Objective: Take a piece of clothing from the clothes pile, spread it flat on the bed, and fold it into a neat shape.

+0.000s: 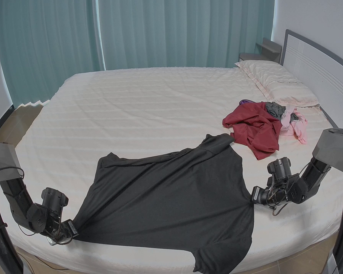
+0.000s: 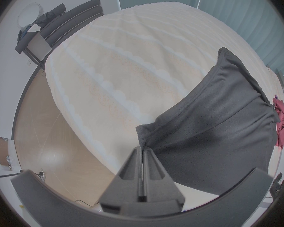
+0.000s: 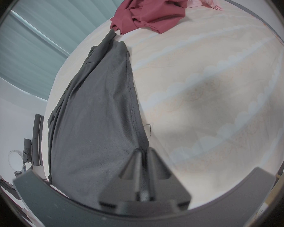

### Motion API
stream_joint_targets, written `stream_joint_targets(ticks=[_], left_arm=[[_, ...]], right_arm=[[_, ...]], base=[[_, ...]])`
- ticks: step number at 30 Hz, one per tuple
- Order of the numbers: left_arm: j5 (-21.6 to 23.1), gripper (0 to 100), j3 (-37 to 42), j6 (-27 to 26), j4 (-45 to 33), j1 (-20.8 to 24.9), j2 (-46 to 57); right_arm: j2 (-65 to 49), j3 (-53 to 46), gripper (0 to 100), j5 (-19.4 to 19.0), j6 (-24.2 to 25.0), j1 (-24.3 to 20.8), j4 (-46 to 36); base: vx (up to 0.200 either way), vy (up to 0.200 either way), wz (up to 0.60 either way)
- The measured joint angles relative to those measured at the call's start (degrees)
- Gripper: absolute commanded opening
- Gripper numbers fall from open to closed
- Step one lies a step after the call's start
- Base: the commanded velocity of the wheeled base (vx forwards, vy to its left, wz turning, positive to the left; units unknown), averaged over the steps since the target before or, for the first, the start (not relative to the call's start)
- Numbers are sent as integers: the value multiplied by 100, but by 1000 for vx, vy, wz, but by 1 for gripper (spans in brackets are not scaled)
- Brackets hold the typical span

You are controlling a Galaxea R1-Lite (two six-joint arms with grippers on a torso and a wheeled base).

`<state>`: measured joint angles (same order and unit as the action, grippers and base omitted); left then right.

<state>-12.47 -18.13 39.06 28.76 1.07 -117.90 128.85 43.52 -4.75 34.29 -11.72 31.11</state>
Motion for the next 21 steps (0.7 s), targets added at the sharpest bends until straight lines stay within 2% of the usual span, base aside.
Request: stream_joint_targets(ticks=[11,18,19,20,21], left_arm=[[2,0,171,-263,-511,90,161],[2,0,199,-279,-558,154,221],[5,100,201,-280,-558,157,222],[5,100,201,-280,-558,157,222],[5,100,206,-280,-561,160,224]], right_arm=[[-269,-39,0,33,-180,212,-205],[-291,-30,0,38,-217,229,-213],[-291,-35,0,38,-227,227,-213],[-291,-37,0,40,-235,222,-216],[-289,-39,100,41,-244,221,-216]], base=[[0,0,0],[0,0,0],[0,0,0],[0,0,0],[0,0,0]])
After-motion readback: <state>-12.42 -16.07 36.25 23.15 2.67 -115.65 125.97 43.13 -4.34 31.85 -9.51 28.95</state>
